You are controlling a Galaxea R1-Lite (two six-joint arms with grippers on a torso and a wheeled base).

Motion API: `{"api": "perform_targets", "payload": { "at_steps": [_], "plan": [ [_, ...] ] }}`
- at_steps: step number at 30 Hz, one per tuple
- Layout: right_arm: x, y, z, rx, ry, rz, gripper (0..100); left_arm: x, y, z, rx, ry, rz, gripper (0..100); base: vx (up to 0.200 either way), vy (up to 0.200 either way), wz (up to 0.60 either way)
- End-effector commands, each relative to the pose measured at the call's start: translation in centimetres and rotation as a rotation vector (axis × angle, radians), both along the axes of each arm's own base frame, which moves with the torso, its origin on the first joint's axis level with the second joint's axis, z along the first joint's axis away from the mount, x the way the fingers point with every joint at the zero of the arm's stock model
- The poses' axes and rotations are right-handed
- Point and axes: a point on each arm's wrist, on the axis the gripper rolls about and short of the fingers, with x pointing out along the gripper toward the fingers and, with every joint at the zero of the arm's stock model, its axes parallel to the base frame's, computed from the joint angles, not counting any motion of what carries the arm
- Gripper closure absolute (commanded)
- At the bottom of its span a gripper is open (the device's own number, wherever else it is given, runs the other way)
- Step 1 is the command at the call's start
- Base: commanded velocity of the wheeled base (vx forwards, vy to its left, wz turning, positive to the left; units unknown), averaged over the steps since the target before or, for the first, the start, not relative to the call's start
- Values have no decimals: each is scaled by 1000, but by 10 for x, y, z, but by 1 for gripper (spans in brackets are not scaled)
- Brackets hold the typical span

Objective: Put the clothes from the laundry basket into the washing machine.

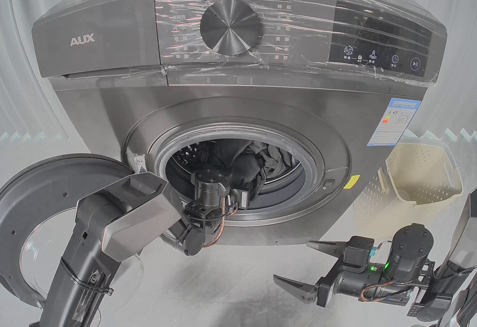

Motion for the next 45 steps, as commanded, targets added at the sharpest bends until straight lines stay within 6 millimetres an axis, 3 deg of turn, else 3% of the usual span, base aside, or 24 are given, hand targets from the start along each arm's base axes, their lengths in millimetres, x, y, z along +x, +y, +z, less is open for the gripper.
{"api": "perform_targets", "payload": {
  "at_steps": [1, 7, 8, 13, 23, 35, 45],
  "plan": [
    [0, 0, 0, -1, 1, 1, 0, 2, -3, -9, -1, 3, -4, 100, 0, 0, 0],
    [0, 0, 0, 1, 0, 1, 0, 17, -13, 18, -69, -97, 11, 100, 0, 0, 0],
    [0, 1, 0, 3, -2, 3, 0, 26, -14, 33, -102, -148, 22, 100, 0, 0, 0],
    [1, 1, 1, 4, -3, 3, 0, 44, -11, 55, -154, -239, 76, 100, 0, 0, 0],
    [1, 1, 0, 3, -2, 1, 0, 68, -6, 58, -193, -324, 134, 100, 0, 0, 0],
    [1, 1, 0, 3, -2, -1, 0, 77, -10, 63, -199, -322, 135, 100, 0, 0, 0],
    [1, 1, 0, 3, -2, -2, 0, 79, -8, 54, -171, -280, 140, 100, 0, 0, 0]
  ]
}}
